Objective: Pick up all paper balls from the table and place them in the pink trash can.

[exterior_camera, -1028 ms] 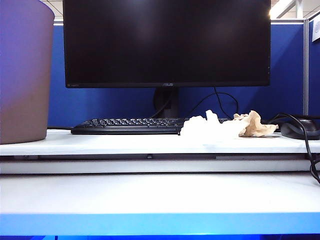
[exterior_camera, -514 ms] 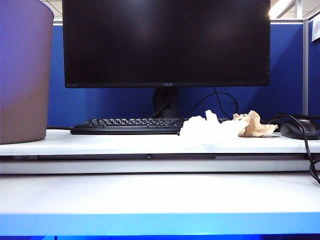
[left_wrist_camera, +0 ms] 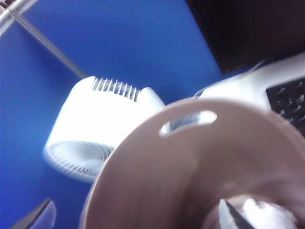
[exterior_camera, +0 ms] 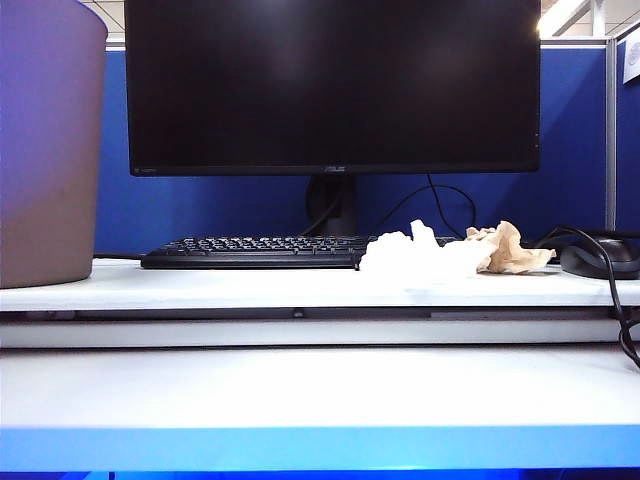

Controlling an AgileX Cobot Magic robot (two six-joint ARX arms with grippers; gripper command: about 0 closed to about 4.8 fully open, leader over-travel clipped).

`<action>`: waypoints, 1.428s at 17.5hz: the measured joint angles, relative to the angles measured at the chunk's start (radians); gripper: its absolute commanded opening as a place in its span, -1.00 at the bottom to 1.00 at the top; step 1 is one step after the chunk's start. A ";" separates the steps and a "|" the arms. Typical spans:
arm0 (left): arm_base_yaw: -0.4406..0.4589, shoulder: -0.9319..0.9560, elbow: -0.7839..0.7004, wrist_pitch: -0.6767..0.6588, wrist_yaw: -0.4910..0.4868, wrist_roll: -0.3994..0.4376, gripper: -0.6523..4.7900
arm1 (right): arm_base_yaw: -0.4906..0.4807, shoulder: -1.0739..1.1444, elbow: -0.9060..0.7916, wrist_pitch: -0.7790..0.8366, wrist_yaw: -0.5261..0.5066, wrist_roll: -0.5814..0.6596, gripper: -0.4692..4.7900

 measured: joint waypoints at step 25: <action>-0.408 0.709 -0.011 0.294 0.873 -0.178 0.81 | 0.000 0.000 -0.001 -1.087 0.705 -0.272 -0.84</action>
